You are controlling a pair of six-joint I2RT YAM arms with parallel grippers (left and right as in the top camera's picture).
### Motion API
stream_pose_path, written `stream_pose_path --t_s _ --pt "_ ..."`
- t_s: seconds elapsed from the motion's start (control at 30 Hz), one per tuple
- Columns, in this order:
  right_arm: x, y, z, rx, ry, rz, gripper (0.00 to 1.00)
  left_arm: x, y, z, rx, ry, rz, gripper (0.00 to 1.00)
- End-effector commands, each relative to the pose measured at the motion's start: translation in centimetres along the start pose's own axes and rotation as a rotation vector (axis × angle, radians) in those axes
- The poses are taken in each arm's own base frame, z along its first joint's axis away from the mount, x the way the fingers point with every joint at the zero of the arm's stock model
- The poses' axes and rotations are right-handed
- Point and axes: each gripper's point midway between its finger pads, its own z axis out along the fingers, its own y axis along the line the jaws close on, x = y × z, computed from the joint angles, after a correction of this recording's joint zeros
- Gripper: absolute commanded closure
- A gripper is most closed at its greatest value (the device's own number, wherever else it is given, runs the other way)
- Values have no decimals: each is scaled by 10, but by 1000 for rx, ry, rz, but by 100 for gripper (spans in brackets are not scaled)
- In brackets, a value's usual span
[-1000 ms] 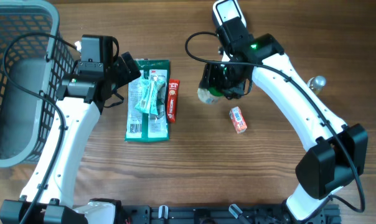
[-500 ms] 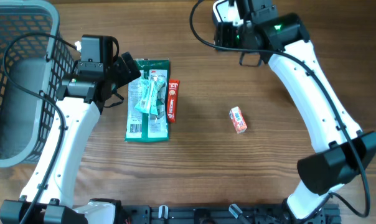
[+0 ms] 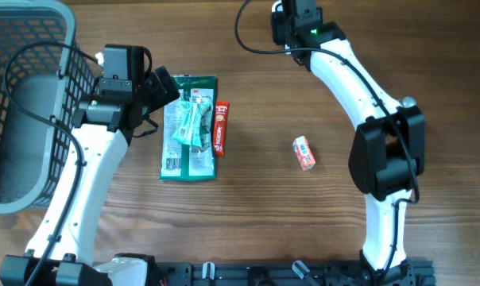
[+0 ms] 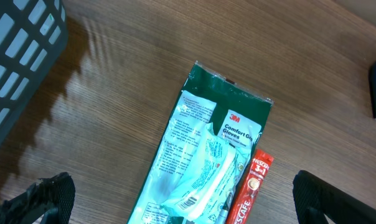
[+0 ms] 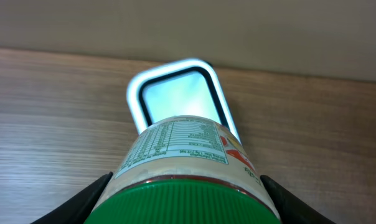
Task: Scan the item barcode
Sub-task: 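Lift the green jar and carry it up to the scanner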
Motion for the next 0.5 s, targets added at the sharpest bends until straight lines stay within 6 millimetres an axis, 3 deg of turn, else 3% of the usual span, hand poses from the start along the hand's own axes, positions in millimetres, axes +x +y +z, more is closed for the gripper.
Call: stream_pose_path --t_s 0.0,0.17,0.47 --pt "-7 -10 18 22 -47 17 79 -6 0 -4 0 -17 -4 0" --pt "-27 6 28 -130 -138 55 80 -6 0 -4 1 -17 -3 0" --pt "-55 -13 42 -114 -283 112 83 -6 0 -4 0 -17 -4 0"
